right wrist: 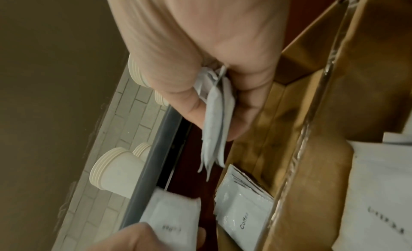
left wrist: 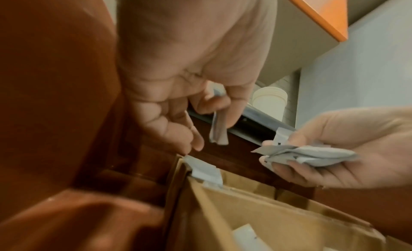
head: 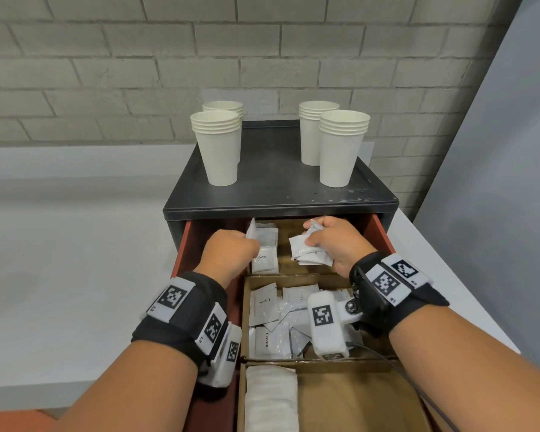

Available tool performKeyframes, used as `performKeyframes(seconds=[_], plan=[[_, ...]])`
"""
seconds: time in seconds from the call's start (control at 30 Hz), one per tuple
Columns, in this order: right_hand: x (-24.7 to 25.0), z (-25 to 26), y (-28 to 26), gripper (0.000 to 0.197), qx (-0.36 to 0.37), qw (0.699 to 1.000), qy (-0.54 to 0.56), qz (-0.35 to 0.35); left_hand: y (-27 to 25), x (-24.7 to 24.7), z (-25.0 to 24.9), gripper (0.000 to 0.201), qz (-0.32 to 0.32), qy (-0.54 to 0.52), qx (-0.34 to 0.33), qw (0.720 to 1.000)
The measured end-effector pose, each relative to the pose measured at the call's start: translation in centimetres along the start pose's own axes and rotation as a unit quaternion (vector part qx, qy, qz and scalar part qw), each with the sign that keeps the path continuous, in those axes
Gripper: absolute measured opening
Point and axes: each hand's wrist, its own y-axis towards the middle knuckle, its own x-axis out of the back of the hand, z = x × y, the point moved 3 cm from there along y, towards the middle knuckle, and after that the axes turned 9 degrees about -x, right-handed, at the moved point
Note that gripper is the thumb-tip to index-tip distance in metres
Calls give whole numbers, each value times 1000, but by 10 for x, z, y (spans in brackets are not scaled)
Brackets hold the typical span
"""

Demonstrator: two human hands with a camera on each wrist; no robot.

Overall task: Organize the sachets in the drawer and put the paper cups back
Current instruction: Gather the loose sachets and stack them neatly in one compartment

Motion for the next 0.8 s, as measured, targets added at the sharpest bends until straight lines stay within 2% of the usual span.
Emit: performKeyframes(seconds=[0.1, 0.23, 0.4, 0.5, 0.67, 0.73, 0.8], plan=[[0, 1, -1, 30, -4, 1000, 5, -4, -1, 3, -1, 35, -26, 7, -12, 1000], [-3, 0, -2, 30, 3, 1000, -4, 4, 3, 0, 4, 34, -26, 42, -38, 998], [-5, 0, -2, 30, 11, 1000, -14, 9, 7, -4, 7, 26, -40, 102, -75, 991], [-5, 0, -2, 29, 12, 1000, -17, 11, 11, -6, 8, 26, -35, 137, -91, 986], [-4, 2, -3, 30, 13, 1000, -23, 17, 13, -12, 11, 28, -1, 203, -80, 976], [-4, 2, -4, 31, 14, 1000, -15, 21, 12, -10, 9, 24, -25, 183, -103, 977], [-7, 2, -6, 34, 17, 1000, 2, 26, 10, -10, 3, 13, -53, 118, -119, 984]])
